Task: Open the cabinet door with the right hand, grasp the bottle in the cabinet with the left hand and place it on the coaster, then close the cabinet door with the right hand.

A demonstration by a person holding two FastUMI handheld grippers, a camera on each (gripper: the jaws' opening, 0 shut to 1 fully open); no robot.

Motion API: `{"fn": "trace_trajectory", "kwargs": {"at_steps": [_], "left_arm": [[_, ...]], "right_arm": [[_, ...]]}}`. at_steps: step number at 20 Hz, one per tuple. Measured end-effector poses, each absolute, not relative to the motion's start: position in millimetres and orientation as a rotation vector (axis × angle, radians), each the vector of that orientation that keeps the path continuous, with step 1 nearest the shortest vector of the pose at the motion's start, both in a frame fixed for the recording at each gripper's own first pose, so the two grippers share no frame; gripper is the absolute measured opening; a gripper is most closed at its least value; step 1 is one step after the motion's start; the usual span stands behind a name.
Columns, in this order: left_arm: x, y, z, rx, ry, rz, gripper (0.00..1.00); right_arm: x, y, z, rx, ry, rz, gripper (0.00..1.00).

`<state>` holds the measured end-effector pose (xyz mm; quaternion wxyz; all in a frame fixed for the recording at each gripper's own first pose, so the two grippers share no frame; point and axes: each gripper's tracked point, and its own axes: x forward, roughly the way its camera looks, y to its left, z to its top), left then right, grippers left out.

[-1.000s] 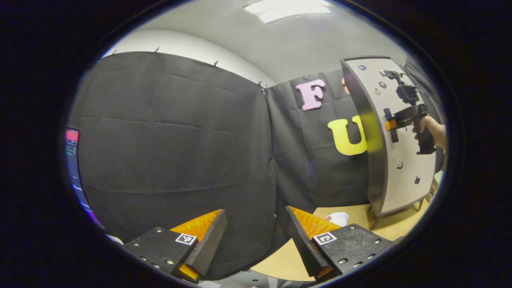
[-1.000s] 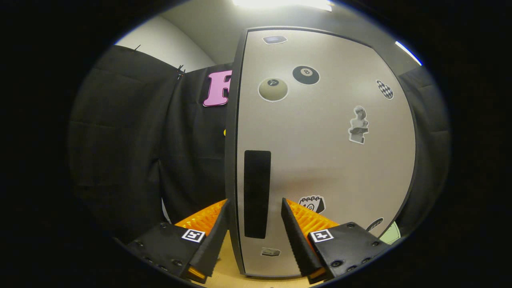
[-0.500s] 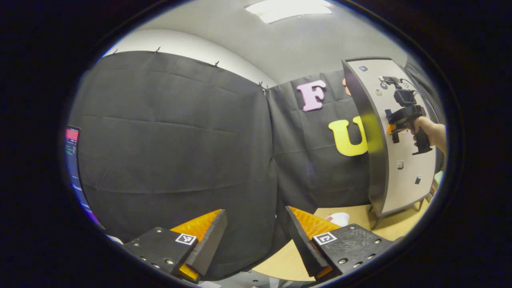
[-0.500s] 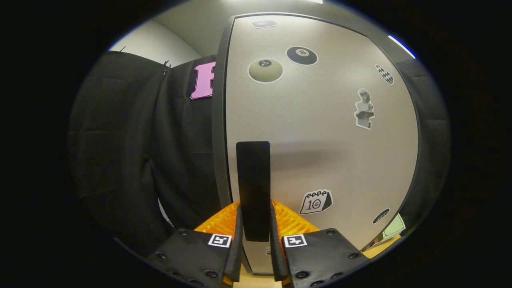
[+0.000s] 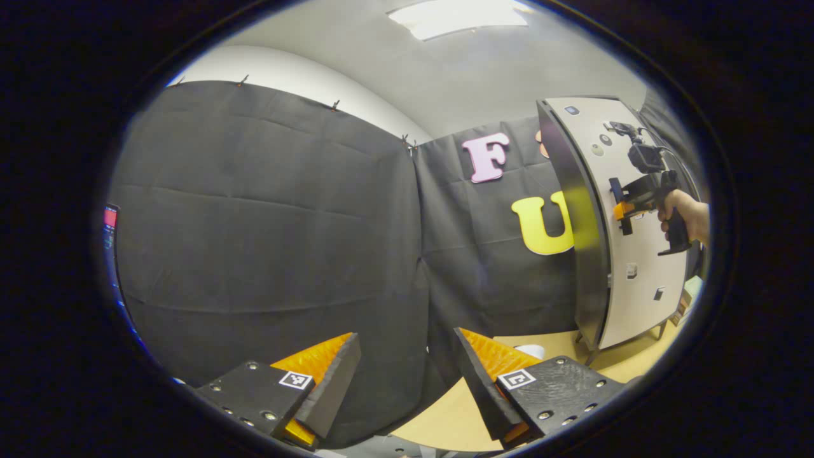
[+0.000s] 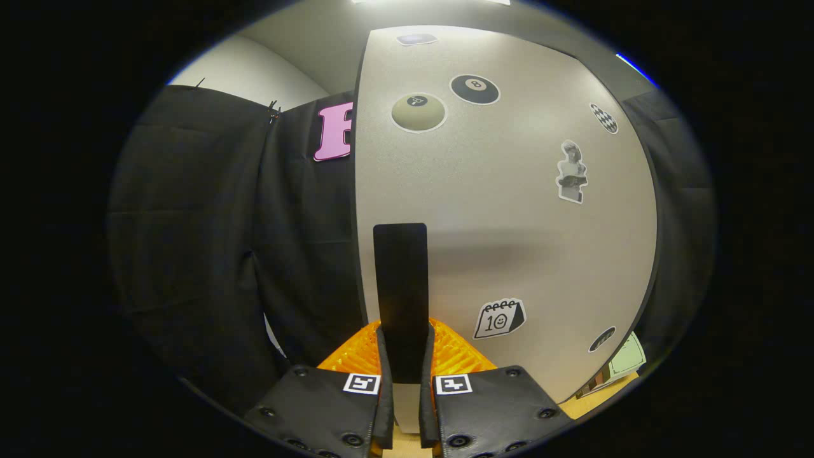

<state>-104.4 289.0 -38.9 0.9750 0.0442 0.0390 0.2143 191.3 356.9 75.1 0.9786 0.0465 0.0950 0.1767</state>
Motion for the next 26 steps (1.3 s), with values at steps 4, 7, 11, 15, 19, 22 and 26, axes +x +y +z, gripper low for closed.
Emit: {"fn": "trace_trajectory", "kwargs": {"at_steps": [4, 7, 11, 15, 19, 22, 26], "left_arm": [[-82.2, 260.5, -31.8, 0.065, 0.052, 0.364, 0.88], [-61.5, 232.8, -25.3, 0.041, 0.032, 0.312, 0.88], [-41.4, 196.0, -21.6, 0.049, 0.015, 0.237, 0.88], [-22.8, 166.8, -21.1, 0.04, 0.015, 0.193, 0.89], [-11.1, 137.0, -19.3, 0.022, 0.008, 0.156, 0.88], [-6.9, 120.1, -19.8, 0.015, 0.006, 0.135, 0.89], [0.7, 96.4, -23.4, 0.003, 0.014, 0.106, 0.88]], "right_arm": [[169.1, 350.3, 79.6, 0.087, 0.194, 0.424, 0.18], [155.6, 346.7, 81.7, 0.091, 0.205, 0.479, 0.17], [148.9, 336.2, 80.8, 0.096, 0.213, 0.539, 0.18], [145.2, 329.3, 79.9, 0.1, 0.229, 0.597, 0.18], [144.2, 326.4, 80.3, 0.124, 0.24, 0.656, 0.18], [142.9, 323.7, 79.5, 0.131, 0.235, 0.683, 0.18], [143.4, 321.5, 80.9, 0.15, 0.225, 0.722, 0.18]]}}
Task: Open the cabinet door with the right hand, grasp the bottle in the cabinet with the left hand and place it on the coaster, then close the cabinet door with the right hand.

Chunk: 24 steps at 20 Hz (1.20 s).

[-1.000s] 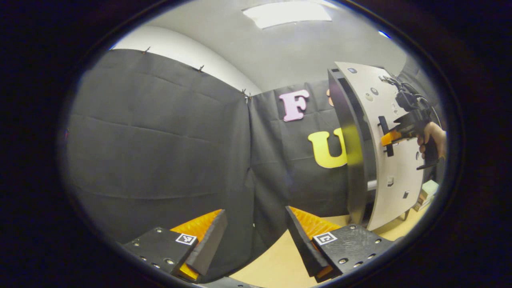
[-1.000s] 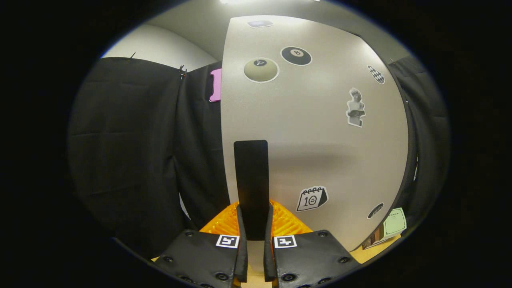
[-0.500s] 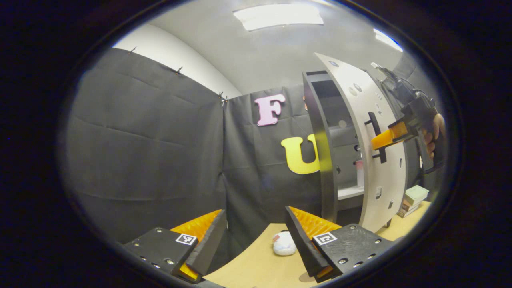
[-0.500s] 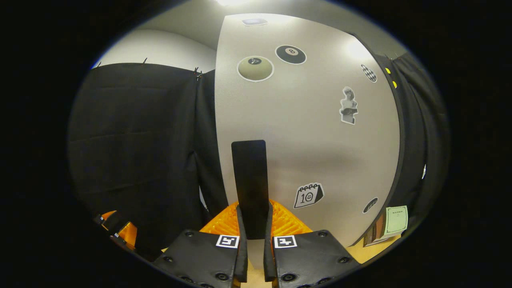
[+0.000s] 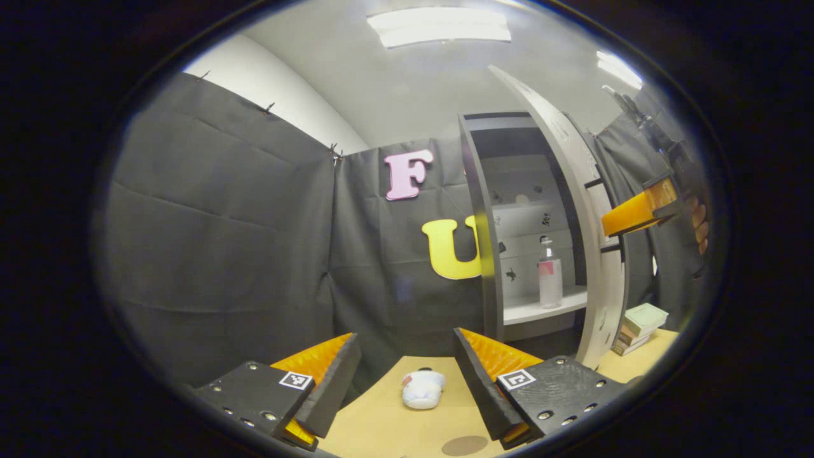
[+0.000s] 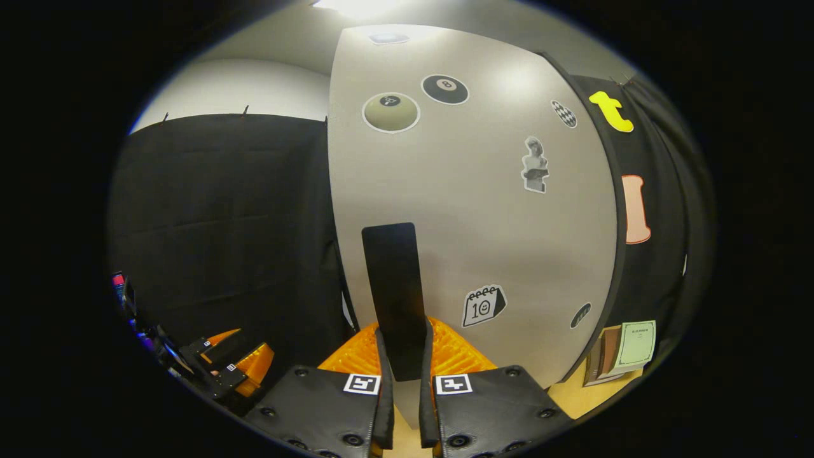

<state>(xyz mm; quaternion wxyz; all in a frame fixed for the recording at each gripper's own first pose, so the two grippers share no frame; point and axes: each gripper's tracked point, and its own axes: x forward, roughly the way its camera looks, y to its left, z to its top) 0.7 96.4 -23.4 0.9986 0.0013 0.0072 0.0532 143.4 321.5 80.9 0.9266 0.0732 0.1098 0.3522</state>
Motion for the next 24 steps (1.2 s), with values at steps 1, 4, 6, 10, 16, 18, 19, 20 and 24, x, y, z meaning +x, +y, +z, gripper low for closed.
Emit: {"fn": "trace_trajectory", "kwargs": {"at_steps": [1, 4, 6, 10, 16, 18, 19, 20, 24], "left_arm": [[1.9, 89.9, -24.2, -0.003, 0.018, 0.097, 0.89], [8.6, 73.1, -26.6, -0.01, 0.026, 0.072, 0.89], [13.4, 62.1, -27.1, -0.008, 0.027, 0.055, 0.89], [23.5, 35.7, -24.6, -0.015, 0.022, 0.012, 0.88], [32.1, -11.0, -21.5, -0.023, 0.018, -0.073, 0.89], [35.7, -24.5, -20.9, -0.024, 0.018, -0.097, 0.88], [35.2, -31.4, -20.3, -0.027, 0.019, -0.108, 0.88], [36.4, -38.4, -21.1, -0.027, 0.02, -0.12, 0.88], [39.5, -57.4, -30.8, -0.03, 0.044, -0.145, 0.89]], "right_arm": [[143.3, 320.5, 81.9, 0.153, 0.219, 0.733, 0.17], [140.2, 317.5, 82.4, 0.159, 0.206, 0.757, 0.17], [139.9, 315.8, 82.4, 0.142, 0.205, 0.766, 0.18], [137.7, 305.8, 80.1, 0.141, 0.233, 0.786, 0.18], [140.9, 298.9, 80.6, 0.164, 0.228, 0.783, 0.17], [141.0, 295.3, 80.6, 0.163, 0.223, 0.774, 0.16], [140.6, 292.8, 80.9, 0.162, 0.225, 0.769, 0.16], [139.6, 291.2, 80.1, 0.164, 0.228, 0.764, 0.16], [141.2, 283.4, 79.8, 0.155, 0.225, 0.728, 0.16]]}}
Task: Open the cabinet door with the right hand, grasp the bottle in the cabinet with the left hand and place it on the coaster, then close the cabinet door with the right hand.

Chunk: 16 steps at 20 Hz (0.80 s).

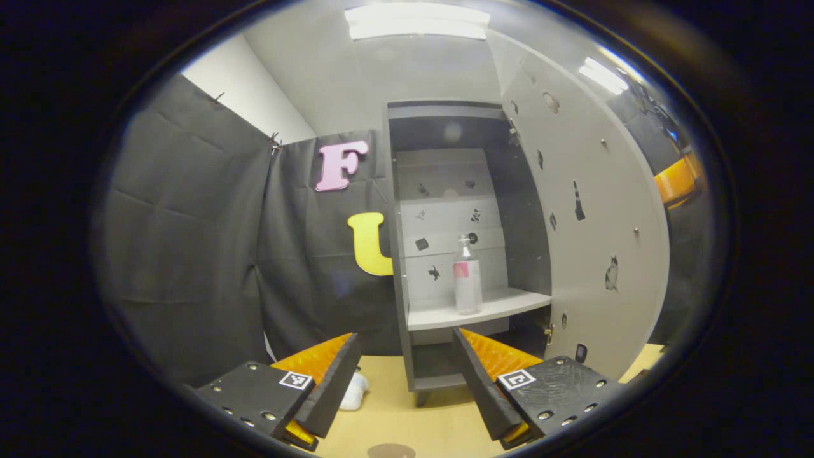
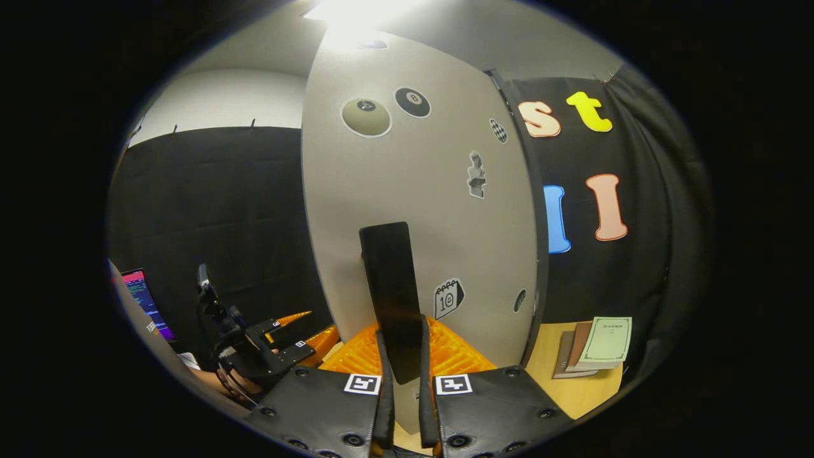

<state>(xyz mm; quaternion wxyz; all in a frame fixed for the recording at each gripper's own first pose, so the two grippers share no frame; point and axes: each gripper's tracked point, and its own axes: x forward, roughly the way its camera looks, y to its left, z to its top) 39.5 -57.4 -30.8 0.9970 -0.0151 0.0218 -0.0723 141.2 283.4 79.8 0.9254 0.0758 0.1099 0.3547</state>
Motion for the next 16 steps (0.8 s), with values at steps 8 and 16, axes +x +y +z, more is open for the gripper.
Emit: {"fn": "trace_trajectory", "kwargs": {"at_steps": [8, 16], "left_arm": [[38.3, -86.8, -33.1, -0.041, 0.064, -0.182, 0.88], [34.5, -104.4, -28.3, -0.031, 0.067, -0.182, 0.88]], "right_arm": [[146.3, 267.3, 80.5, 0.145, 0.211, 0.645, 0.15], [151.3, 241.0, 81.3, 0.163, 0.189, 0.562, 0.16]]}}
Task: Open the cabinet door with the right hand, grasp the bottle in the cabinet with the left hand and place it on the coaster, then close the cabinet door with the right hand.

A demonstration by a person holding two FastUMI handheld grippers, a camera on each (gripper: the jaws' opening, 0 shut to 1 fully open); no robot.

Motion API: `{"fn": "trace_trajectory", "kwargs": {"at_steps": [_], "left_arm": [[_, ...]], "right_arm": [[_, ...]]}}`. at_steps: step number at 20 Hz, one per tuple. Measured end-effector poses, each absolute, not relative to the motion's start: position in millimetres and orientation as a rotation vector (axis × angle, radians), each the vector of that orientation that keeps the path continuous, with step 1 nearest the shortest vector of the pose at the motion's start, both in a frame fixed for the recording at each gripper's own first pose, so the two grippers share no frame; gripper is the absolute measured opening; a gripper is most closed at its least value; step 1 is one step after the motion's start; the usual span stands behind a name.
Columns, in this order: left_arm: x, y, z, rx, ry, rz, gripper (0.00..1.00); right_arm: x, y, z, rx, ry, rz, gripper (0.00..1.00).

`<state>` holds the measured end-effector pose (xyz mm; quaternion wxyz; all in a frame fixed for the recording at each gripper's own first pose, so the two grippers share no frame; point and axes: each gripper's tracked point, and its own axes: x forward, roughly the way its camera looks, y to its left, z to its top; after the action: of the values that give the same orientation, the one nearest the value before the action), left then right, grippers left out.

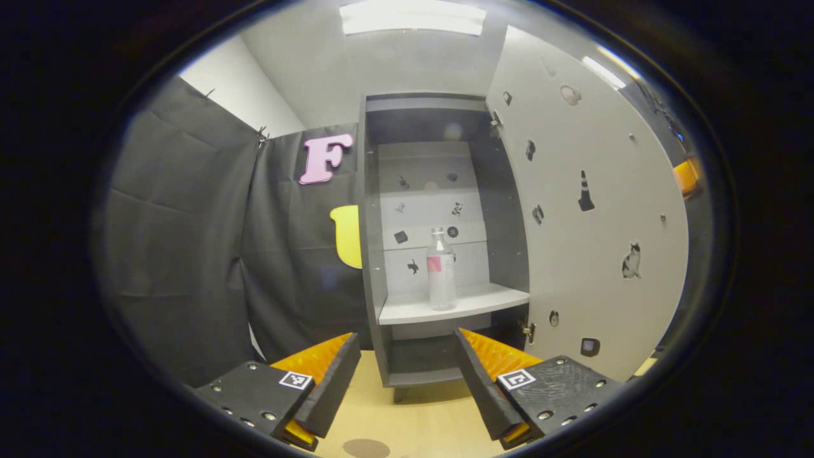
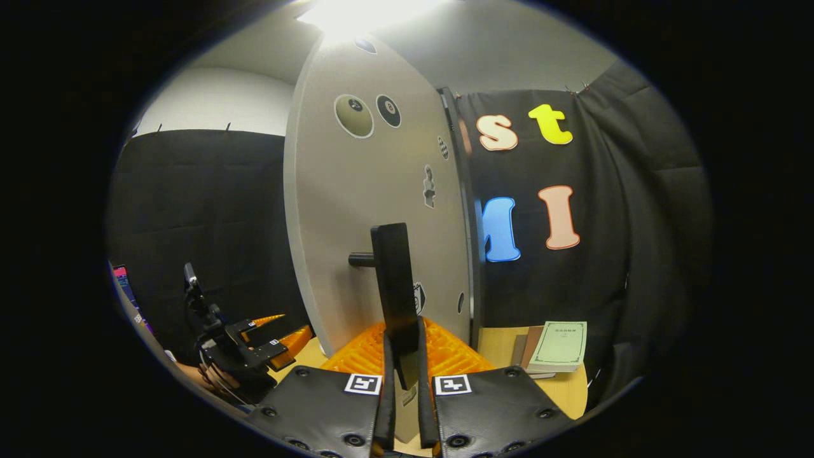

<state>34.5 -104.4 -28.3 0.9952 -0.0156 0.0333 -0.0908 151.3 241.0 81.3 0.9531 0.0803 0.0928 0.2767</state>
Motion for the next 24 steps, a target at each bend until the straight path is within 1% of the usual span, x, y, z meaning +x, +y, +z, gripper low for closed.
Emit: {"fn": "trace_trajectory", "kwargs": {"at_steps": [4, 5, 7, 11, 14, 15, 16, 19, 21, 22, 23, 24], "left_arm": [[35.2, -117.3, -24.7, -0.024, 0.066, -0.181, 0.88], [35.5, -121.9, -23.3, -0.023, 0.066, -0.183, 0.88], [34.8, -131.3, -19.5, -0.014, 0.062, -0.185, 0.88], [33.9, -146.3, -9.8, -0.008, 0.045, -0.179, 0.88], [34.2, -154.5, -6.1, -0.012, 0.041, -0.165, 0.88], [34.8, -159.0, -3.9, -0.014, 0.039, -0.162, 0.89], [37.2, -163.3, -0.9, -0.013, 0.036, -0.159, 0.88], [49.6, -174.2, 11.2, -0.003, 0.02, -0.147, 0.88], [57.8, -182.9, 21.7, 0.009, 0.012, -0.148, 0.88], [61.0, -188.6, 26.3, 0.016, 0.014, -0.157, 0.89], [64.8, -193.5, 29.1, 0.021, 0.02, -0.163, 0.88], [68.9, -197.3, 34.1, 0.021, 0.026, -0.171, 0.89]], "right_arm": [[169.6, 198.9, 80.3, 0.2, 0.171, 0.444, 0.16], [168.3, 198.3, 81.4, 0.232, 0.174, 0.455, 0.13], [161.3, 214.0, 82.6, 0.283, 0.183, 0.507, 0.14], [160.4, 206.5, 82.4, 0.177, 0.174, 0.502, 0.15], [138.9, 202.7, 87.4, 0.184, 0.184, 0.55, 0.15], [133.5, 198.0, 89.3, 0.183, 0.179, 0.557, 0.18], [126.9, 192.5, 89.3, 0.179, 0.176, 0.564, 0.17], [131.6, 148.4, 87.0, 0.129, 0.148, 0.476, 0.16], [138.7, 119.4, 76.9, 0.113, 0.146, 0.406, 0.16], [139.7, 108.1, 69.8, 0.102, 0.152, 0.371, 0.14], [140.8, 94.1, 61.2, 0.086, 0.163, 0.334, 0.17], [145.1, 83.6, 54.0, 0.068, 0.176, 0.303, 0.28]]}}
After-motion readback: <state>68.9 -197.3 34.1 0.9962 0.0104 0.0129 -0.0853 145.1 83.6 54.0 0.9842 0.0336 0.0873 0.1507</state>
